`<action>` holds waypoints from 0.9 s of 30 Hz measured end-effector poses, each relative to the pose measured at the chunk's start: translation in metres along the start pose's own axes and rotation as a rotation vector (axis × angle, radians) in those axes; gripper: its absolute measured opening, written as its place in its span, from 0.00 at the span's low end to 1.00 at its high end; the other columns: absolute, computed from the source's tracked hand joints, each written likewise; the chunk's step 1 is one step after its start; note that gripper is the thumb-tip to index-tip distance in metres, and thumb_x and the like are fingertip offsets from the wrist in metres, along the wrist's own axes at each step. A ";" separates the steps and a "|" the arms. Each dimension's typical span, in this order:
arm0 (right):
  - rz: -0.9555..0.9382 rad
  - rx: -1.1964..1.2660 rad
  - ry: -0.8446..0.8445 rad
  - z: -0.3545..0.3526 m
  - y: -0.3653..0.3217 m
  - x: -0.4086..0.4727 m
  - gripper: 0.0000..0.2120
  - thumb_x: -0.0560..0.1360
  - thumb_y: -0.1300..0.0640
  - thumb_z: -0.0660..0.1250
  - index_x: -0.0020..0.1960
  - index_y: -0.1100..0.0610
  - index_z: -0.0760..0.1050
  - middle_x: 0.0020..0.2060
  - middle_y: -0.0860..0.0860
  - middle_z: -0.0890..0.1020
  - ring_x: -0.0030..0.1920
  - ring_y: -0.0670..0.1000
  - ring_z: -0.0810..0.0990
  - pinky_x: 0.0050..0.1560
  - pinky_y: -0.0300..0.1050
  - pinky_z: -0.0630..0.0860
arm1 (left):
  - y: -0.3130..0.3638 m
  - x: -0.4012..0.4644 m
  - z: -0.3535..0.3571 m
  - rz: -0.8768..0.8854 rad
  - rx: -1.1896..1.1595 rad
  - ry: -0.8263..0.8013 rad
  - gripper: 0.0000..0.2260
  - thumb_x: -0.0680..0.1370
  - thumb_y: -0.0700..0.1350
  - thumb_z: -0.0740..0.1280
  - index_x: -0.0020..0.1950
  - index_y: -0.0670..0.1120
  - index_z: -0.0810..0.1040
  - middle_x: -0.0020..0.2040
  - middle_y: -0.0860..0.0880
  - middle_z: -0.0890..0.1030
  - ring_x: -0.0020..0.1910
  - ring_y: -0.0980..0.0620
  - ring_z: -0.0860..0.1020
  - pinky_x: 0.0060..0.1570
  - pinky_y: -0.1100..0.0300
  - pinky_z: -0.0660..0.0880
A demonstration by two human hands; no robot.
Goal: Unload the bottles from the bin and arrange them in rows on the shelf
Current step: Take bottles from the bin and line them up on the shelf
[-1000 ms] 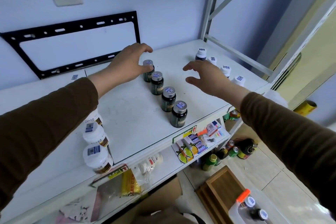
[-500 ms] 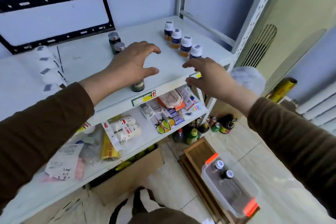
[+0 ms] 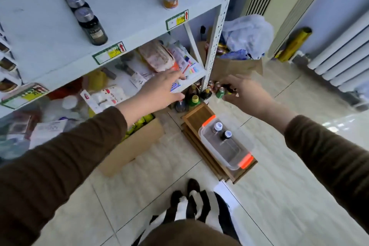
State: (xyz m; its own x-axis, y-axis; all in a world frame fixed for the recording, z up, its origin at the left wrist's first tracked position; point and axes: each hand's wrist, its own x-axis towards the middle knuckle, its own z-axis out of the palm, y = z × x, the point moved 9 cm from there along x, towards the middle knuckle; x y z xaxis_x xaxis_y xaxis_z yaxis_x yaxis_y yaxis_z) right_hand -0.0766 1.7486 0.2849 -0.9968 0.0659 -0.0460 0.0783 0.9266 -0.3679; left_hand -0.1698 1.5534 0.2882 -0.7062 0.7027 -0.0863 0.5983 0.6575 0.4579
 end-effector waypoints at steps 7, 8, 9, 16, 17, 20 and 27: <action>0.257 0.130 -0.119 0.097 0.101 -0.052 0.20 0.75 0.56 0.71 0.65 0.53 0.74 0.59 0.52 0.79 0.55 0.54 0.80 0.52 0.46 0.75 | 0.012 0.000 0.135 -0.059 -0.091 -0.208 0.23 0.75 0.52 0.72 0.68 0.53 0.72 0.70 0.53 0.72 0.66 0.51 0.73 0.63 0.54 0.71; 0.295 0.146 -0.131 0.112 0.116 -0.058 0.20 0.75 0.56 0.71 0.65 0.53 0.74 0.58 0.52 0.79 0.54 0.53 0.80 0.51 0.45 0.75 | 0.014 0.003 0.153 -0.063 -0.094 -0.226 0.23 0.75 0.51 0.72 0.69 0.52 0.72 0.70 0.52 0.72 0.66 0.51 0.73 0.63 0.55 0.71; 0.334 0.171 -0.144 0.127 0.132 -0.063 0.19 0.75 0.56 0.71 0.65 0.53 0.74 0.58 0.52 0.80 0.54 0.53 0.81 0.50 0.44 0.74 | 0.016 0.007 0.171 -0.063 -0.094 -0.240 0.23 0.75 0.51 0.72 0.69 0.51 0.72 0.70 0.52 0.73 0.66 0.51 0.73 0.62 0.58 0.70; 0.493 0.292 -0.260 0.228 0.211 -0.074 0.21 0.76 0.56 0.67 0.69 0.55 0.72 0.63 0.55 0.77 0.58 0.57 0.79 0.59 0.51 0.75 | 0.023 0.053 0.291 -0.099 -0.099 -0.305 0.28 0.75 0.50 0.72 0.73 0.50 0.69 0.70 0.51 0.73 0.66 0.51 0.73 0.55 0.64 0.65; 0.511 0.302 -0.276 0.241 0.219 -0.073 0.22 0.76 0.56 0.67 0.69 0.54 0.71 0.64 0.56 0.76 0.60 0.58 0.79 0.60 0.52 0.74 | 0.022 0.060 0.308 -0.111 -0.100 -0.311 0.28 0.75 0.50 0.72 0.73 0.50 0.68 0.71 0.51 0.73 0.67 0.51 0.73 0.55 0.64 0.66; 0.524 0.332 -0.300 0.272 0.234 -0.066 0.25 0.73 0.46 0.63 0.67 0.53 0.72 0.65 0.56 0.75 0.61 0.59 0.77 0.57 0.48 0.72 | 0.017 0.083 0.357 -0.125 -0.071 -0.350 0.27 0.76 0.49 0.71 0.73 0.48 0.68 0.73 0.47 0.71 0.70 0.47 0.70 0.64 0.57 0.68; 0.441 0.277 -0.397 0.354 0.267 -0.051 0.29 0.75 0.52 0.63 0.75 0.48 0.62 0.74 0.49 0.66 0.66 0.59 0.75 0.63 0.52 0.73 | -0.004 0.125 0.439 -0.124 0.048 -0.375 0.29 0.77 0.46 0.71 0.76 0.46 0.65 0.74 0.45 0.68 0.73 0.46 0.67 0.70 0.54 0.66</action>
State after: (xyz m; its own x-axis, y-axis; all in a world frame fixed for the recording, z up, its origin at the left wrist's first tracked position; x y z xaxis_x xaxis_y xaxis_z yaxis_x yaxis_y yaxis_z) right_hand 0.0013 1.8617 -0.1398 -0.7915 0.2272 -0.5673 0.5331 0.7106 -0.4592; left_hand -0.0940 1.7577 -0.1122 -0.5923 0.6622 -0.4590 0.5405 0.7491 0.3831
